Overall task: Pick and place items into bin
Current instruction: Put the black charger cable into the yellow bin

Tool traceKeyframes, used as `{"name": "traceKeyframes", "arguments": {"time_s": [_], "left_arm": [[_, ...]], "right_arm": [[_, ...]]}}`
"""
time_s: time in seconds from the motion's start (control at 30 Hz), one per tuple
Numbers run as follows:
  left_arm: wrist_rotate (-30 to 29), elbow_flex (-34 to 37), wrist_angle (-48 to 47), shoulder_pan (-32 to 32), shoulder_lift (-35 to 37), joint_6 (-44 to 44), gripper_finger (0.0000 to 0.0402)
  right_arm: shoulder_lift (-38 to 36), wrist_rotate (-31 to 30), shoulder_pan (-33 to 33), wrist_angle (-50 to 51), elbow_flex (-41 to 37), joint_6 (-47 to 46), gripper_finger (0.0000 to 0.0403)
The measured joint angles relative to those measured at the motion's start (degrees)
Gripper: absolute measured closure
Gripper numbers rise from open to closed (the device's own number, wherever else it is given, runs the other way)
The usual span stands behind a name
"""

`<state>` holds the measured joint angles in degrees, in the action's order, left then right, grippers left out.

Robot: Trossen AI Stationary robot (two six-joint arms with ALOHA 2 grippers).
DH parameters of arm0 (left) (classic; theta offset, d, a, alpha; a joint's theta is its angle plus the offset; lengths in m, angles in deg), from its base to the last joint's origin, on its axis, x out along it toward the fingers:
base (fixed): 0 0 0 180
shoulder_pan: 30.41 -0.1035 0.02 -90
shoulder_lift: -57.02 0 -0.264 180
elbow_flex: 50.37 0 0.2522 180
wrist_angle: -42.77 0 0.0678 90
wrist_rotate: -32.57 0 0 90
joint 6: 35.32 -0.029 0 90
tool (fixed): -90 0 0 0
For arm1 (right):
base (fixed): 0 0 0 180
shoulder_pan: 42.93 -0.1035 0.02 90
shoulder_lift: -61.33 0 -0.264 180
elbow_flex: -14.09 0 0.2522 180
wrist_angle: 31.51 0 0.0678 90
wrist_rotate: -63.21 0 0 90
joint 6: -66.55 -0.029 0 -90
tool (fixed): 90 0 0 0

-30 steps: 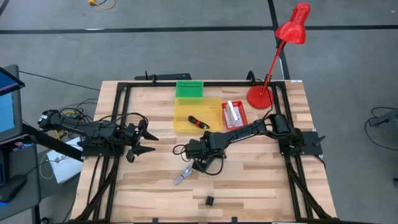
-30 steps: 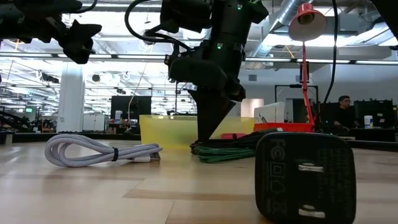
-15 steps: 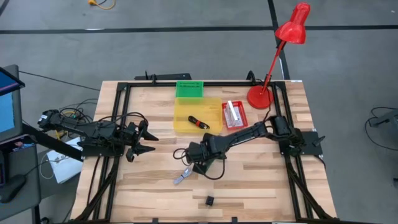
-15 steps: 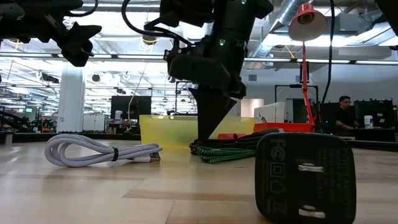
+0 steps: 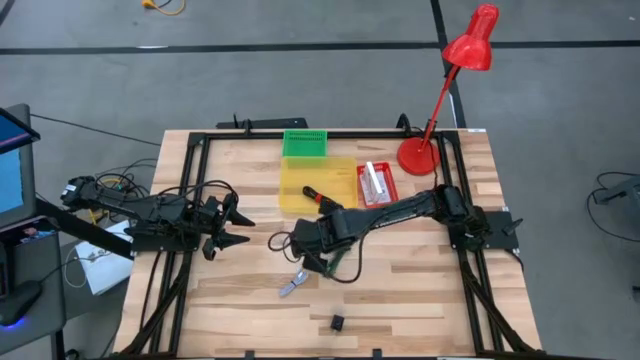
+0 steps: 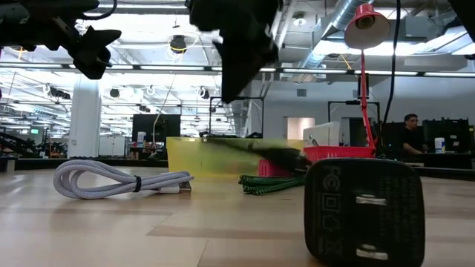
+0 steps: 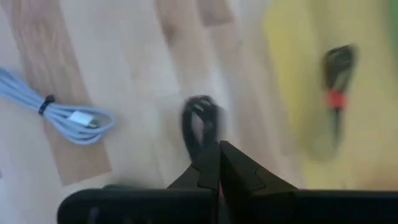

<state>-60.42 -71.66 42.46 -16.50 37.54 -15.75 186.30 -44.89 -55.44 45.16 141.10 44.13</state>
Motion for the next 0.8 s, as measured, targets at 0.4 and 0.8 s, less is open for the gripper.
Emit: {"name": "traceKeyframes", "arguments": {"time_s": [0.4, 0.8], "left_arm": [[0.02, 0.0, 0.06, -0.01, 0.0, 0.0, 0.0187], [0.02, 0.0, 0.04, 0.0, -0.02, 0.0, 0.0187]], "right_arm": [[-0.11, 7.43, 7.29, 7.18, 8.39, 5.11, 0.0403], [-0.14, 13.85, 4.25, 2.34, 0.96, 5.95, 0.0292]]}}
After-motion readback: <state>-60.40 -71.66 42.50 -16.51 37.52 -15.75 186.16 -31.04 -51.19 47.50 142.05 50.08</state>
